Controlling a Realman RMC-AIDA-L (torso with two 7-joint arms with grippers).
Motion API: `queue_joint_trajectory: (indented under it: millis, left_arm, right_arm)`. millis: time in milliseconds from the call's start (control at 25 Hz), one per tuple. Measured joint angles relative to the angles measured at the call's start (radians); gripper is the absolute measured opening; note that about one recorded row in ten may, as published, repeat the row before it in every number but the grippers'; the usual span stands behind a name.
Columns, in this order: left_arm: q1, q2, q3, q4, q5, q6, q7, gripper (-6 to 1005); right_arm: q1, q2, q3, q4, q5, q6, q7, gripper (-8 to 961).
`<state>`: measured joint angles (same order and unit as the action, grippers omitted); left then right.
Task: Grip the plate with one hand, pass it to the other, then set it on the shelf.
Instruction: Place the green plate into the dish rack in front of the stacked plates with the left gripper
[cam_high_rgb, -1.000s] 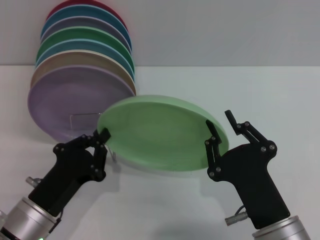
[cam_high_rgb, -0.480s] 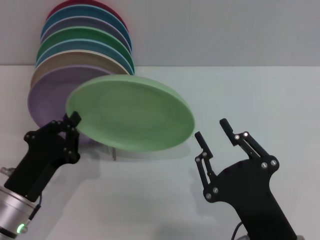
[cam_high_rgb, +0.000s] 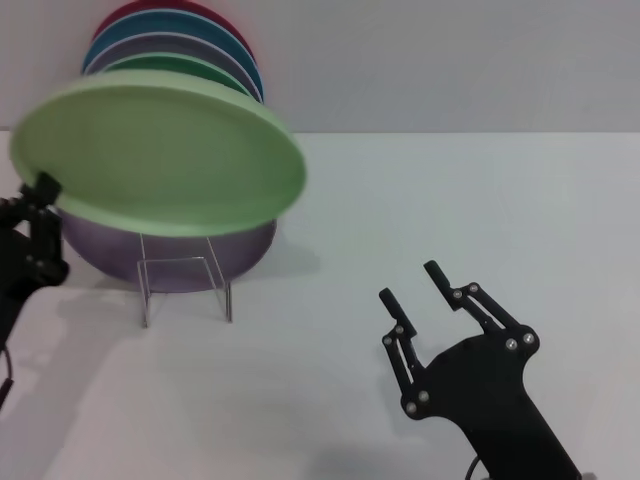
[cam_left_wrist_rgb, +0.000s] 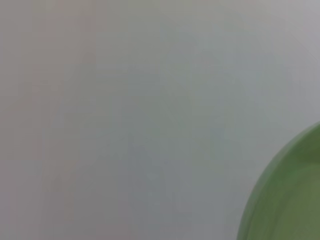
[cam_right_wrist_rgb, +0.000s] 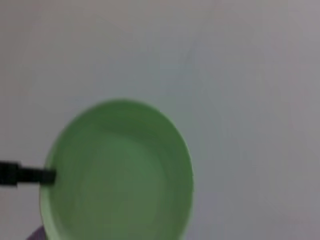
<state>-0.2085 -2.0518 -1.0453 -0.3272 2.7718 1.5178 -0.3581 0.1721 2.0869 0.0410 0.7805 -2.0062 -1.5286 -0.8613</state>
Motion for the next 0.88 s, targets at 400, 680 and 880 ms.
queue_joint_trajectory:
  millis: [400,680,880]
  left_arm:
    - [-0.020,0.001,-0.045,0.083,-0.004,-0.008,0.005,55]
    - [-0.053,-0.008,-0.050,0.165,-0.004,-0.024,0.013,59]
    - [-0.056,-0.014,-0.044,0.169,0.002,-0.054,0.043,63]
  right_arm:
    - [0.009,-0.001,0.025,-0.023,0.031,0.007,0.038,368]
    - [0.006,-0.002,0.037,-0.034,0.032,0.007,0.039,368]
    - [0.009,-0.002,0.039,-0.042,0.032,0.007,0.039,368]
